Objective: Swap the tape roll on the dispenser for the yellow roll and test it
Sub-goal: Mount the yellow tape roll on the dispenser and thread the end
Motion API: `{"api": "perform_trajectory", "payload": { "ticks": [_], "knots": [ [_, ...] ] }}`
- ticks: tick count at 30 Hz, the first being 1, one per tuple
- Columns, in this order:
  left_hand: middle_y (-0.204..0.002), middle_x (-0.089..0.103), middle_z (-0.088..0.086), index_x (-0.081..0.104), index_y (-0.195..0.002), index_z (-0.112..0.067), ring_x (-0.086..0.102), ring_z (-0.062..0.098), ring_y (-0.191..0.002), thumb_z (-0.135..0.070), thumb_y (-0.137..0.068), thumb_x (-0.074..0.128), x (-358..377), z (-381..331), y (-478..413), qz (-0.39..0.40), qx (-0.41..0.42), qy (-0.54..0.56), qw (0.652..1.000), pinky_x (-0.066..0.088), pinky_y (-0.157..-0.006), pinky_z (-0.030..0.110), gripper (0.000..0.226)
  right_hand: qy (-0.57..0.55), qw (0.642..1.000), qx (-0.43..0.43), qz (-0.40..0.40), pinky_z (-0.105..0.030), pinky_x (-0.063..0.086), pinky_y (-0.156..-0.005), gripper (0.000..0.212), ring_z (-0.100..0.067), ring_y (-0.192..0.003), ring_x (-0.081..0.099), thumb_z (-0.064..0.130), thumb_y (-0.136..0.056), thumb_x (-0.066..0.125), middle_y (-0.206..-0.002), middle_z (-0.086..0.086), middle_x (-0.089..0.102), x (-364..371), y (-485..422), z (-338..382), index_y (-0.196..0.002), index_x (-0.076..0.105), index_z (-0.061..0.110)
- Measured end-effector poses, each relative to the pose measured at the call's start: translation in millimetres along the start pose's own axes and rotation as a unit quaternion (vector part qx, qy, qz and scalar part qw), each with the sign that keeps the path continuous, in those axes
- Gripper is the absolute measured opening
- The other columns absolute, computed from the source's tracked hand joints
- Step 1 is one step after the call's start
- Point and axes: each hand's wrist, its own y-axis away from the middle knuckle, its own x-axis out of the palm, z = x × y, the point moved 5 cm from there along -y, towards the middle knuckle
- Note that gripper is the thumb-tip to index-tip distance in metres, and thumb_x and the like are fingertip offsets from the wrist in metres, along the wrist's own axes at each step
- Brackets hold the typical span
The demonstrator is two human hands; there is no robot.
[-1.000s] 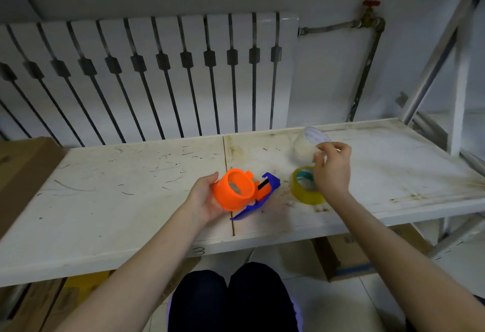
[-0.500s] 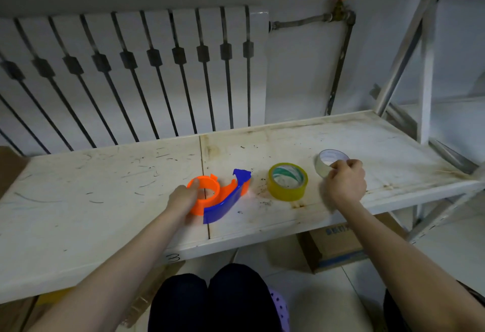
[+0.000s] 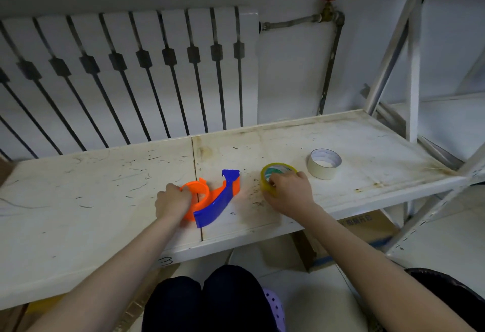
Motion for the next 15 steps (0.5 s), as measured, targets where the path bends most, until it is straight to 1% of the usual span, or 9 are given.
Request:
{"api": "perform_trajectory", "payload": {
  "ticks": [2, 3, 5, 7, 9, 12, 14, 15],
  "knots": [
    [-0.135, 0.042, 0.023, 0.046, -0.129, -0.006, 0.042, 0.041, -0.124, -0.032, -0.091, 0.046, -8.1, -7.6, 9.8, -0.027, 0.014, 0.020, 0.999, 0.038, -0.100, 0.045, 0.047, 0.003, 1.000, 0.010, 0.019, -0.031, 0.036, -0.083, 0.019, -0.024, -0.082, 0.060, 0.033, -0.087, 0.052, -0.082, -0.001, 0.066, 3.3, 0.4, 1.9, -0.088, 0.063, 0.018],
    [-0.136, 0.040, 0.022, 0.046, -0.130, -0.007, 0.040, 0.040, -0.125, -0.031, -0.089, 0.050, -12.7, -12.4, 14.8, -0.042, 0.033, 0.026, 0.998, 0.038, -0.100, 0.045, 0.048, -0.008, 1.000, 0.019, 0.016, -0.030, 0.037, -0.082, 0.017, -0.025, -0.083, 0.061, 0.030, -0.088, 0.052, -0.083, -0.002, 0.067, 3.8, 0.2, 1.5, -0.089, 0.063, 0.017],
    [-0.137, 0.037, 0.019, 0.045, -0.130, -0.009, 0.039, 0.037, -0.127, -0.026, -0.085, 0.057, -21.8, -24.4, 25.5, -0.066, 0.091, 0.036, 0.993, 0.038, -0.099, 0.044, 0.050, -0.039, 0.999, 0.034, -0.009, -0.029, 0.035, -0.074, 0.017, -0.028, -0.082, 0.062, 0.029, -0.088, 0.053, -0.084, -0.005, 0.068, -0.3, 1.5, 0.8, -0.090, 0.063, 0.016],
    [-0.135, 0.038, 0.017, 0.047, -0.128, -0.010, 0.040, 0.033, -0.127, -0.020, -0.084, 0.059, -26.6, -35.5, 33.1, -0.059, 0.143, 0.066, 0.986, 0.038, -0.101, 0.041, 0.047, -0.078, 0.996, 0.041, -0.022, -0.029, 0.036, -0.067, 0.018, -0.031, -0.082, 0.062, 0.028, -0.087, 0.057, -0.086, -0.009, 0.068, -6.5, 2.4, 2.7, -0.094, 0.064, 0.013],
    [-0.131, 0.042, 0.014, 0.051, -0.125, -0.011, 0.047, 0.028, -0.119, -0.015, -0.084, 0.058, -28.4, -46.0, 40.6, -0.032, 0.174, 0.110, 0.978, 0.039, -0.101, 0.036, 0.041, -0.122, 0.991, 0.041, -0.036, -0.029, 0.038, -0.065, 0.018, -0.032, -0.083, 0.061, 0.026, -0.087, 0.061, -0.091, -0.010, 0.068, -15.7, 3.5, 9.8, -0.099, 0.063, 0.012],
    [-0.116, 0.054, 0.008, 0.057, -0.118, -0.009, 0.054, 0.022, -0.107, -0.010, -0.087, 0.057, -29.3, -59.2, 55.1, 0.035, 0.185, 0.179, 0.966, 0.044, -0.089, 0.030, 0.031, -0.229, 0.969, 0.052, -0.077, -0.026, 0.041, -0.069, 0.020, -0.021, -0.085, 0.058, 0.023, -0.089, 0.062, -0.095, -0.003, 0.065, -34.8, 4.6, 25.8, -0.105, 0.062, 0.011],
    [-0.112, 0.060, 0.003, 0.059, -0.118, -0.009, 0.058, 0.018, -0.103, -0.020, -0.088, 0.059, -27.4, -66.1, 67.1, 0.126, 0.178, 0.238, 0.946, 0.047, -0.084, 0.027, 0.031, -0.317, 0.942, 0.049, -0.094, -0.024, 0.044, -0.072, 0.021, -0.012, -0.083, 0.054, 0.022, -0.088, 0.064, -0.093, 0.004, 0.061, -47.0, 5.0, 37.1, -0.106, 0.062, 0.011],
    [-0.113, 0.062, 0.001, 0.060, -0.119, -0.012, 0.060, 0.016, -0.104, -0.029, -0.088, 0.061, -26.7, -68.7, 74.1, 0.172, 0.177, 0.265, 0.932, 0.048, -0.085, 0.027, 0.035, -0.355, 0.928, 0.031, -0.104, -0.022, 0.044, -0.071, 0.018, -0.009, -0.080, 0.053, 0.020, -0.087, 0.066, -0.089, 0.007, 0.060, -52.9, 5.9, 43.8, -0.102, 0.062, 0.010]
  ]
}}
